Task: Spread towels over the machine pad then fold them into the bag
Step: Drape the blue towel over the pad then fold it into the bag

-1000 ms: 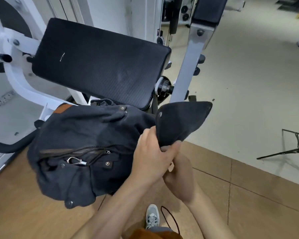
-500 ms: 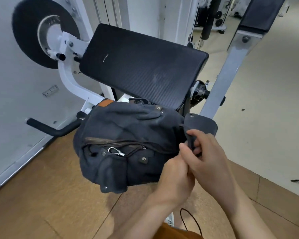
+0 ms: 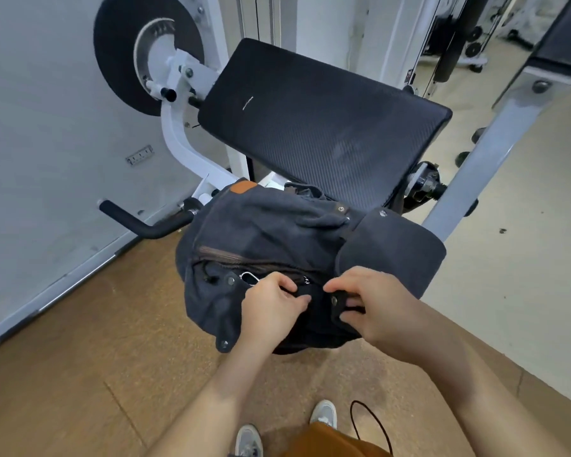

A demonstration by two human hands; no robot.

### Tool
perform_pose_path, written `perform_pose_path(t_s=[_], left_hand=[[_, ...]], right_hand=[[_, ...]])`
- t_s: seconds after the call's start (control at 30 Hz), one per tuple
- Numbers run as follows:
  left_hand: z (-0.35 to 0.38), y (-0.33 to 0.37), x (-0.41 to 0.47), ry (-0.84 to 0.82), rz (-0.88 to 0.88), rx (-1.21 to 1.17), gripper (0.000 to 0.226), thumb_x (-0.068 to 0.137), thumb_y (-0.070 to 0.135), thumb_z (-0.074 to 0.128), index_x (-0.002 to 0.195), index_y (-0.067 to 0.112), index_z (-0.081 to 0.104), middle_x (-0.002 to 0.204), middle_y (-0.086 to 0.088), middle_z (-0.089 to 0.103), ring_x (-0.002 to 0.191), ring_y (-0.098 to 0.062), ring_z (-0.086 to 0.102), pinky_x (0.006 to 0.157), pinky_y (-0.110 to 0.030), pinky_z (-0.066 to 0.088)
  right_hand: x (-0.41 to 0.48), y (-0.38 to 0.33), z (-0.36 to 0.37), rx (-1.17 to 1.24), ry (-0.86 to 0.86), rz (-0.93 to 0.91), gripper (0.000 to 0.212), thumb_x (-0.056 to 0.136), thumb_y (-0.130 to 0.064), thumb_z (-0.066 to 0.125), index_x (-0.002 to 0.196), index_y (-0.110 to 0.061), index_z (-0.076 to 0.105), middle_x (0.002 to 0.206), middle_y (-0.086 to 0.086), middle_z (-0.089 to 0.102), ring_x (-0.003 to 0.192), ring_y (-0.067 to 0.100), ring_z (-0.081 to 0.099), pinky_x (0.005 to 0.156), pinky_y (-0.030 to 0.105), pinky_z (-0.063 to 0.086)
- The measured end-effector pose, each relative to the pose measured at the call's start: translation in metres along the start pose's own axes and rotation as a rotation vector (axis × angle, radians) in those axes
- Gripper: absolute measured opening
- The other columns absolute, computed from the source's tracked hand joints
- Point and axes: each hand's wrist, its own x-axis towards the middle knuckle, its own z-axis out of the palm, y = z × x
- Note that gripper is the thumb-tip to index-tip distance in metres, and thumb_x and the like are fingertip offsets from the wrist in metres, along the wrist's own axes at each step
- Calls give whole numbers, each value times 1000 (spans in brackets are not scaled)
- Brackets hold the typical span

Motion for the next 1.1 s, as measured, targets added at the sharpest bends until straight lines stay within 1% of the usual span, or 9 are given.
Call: perform_pose_path(t_s=[0.1, 0.17, 0.27, 0.43, 0.6, 0.8, 0.9, 0.97, 1.1], left_hand=[[-1, -4, 2, -136, -44, -220, 20, 72, 21, 83, 80, 19, 65, 65, 1, 72, 65, -15, 71, 70, -32, 60], [0, -8, 0, -171, -60, -350, 16, 75, 9, 81, 80, 13, 67, 67, -5, 72, 66, -19, 72, 69, -31, 60], [4, -16, -3, -149, -42, -455, 17, 75, 5, 80, 73, 16, 68, 65, -5, 71, 68, -19, 70, 72, -32, 58], [7, -22, -7, -116, -3, -474, 20, 76, 4, 78, 74, 18, 63, 70, -6, 72, 63, -8, 62, 68, -23, 49], [6, -21, -6, -122, 46, -448, 19, 79, -1, 73, 76, 14, 63, 59, 10, 62, 49, 3, 50, 62, -17, 42], [0, -17, -4, -108, 170, -268, 27, 73, 3, 72, 79, 28, 64, 70, 7, 68, 62, -3, 61, 71, -22, 53], [-1, -15, -4, -168, 128, -339, 33, 66, 4, 77, 83, 29, 63, 73, 6, 68, 59, -2, 60, 68, -21, 51], [1, -12, -6, -185, 65, -399, 34, 64, 14, 86, 85, 28, 63, 75, 7, 65, 58, 0, 56, 64, -18, 49], [12, -5, -9, -22, -9, -295, 30, 64, 32, 87, 81, 31, 62, 72, 7, 64, 62, -3, 58, 63, -21, 48]], right_hand=[[19, 0, 8, -316, -81, -72, 37, 97, -14, 48, 129, -31, 59, 122, -4, 54, 113, 17, 53, 94, 30, 44], [30, 4, 17, -395, -88, -121, 34, 99, -19, 45, 127, -32, 60, 118, -3, 57, 110, 19, 55, 91, 32, 44], [43, 10, 28, -450, -149, -165, 30, 100, -27, 45, 126, -31, 61, 114, 0, 58, 106, 20, 57, 88, 33, 45], [52, 16, 31, -356, -98, -185, 22, 96, -30, 54, 112, -28, 69, 104, 1, 65, 99, 20, 60, 85, 34, 47], [56, 18, 31, -245, -73, -187, 14, 90, -28, 63, 101, -26, 73, 91, -2, 68, 88, 17, 63, 79, 31, 47], [57, 16, 28, -143, -62, -130, 13, 86, -26, 70, 98, -26, 74, 82, -8, 71, 81, 8, 64, 77, 22, 45], [57, 14, 30, -132, -26, -96, 14, 85, -24, 71, 99, -25, 73, 83, -8, 72, 82, 7, 65, 77, 20, 45], [56, 14, 32, -113, -17, -79, 17, 84, -17, 71, 100, -24, 73, 82, -8, 71, 81, 8, 65, 79, 21, 49], [55, 20, 35, -41, -29, -58, 30, 86, -1, 58, 107, -18, 70, 74, -11, 66, 70, 3, 62, 77, 22, 52]])
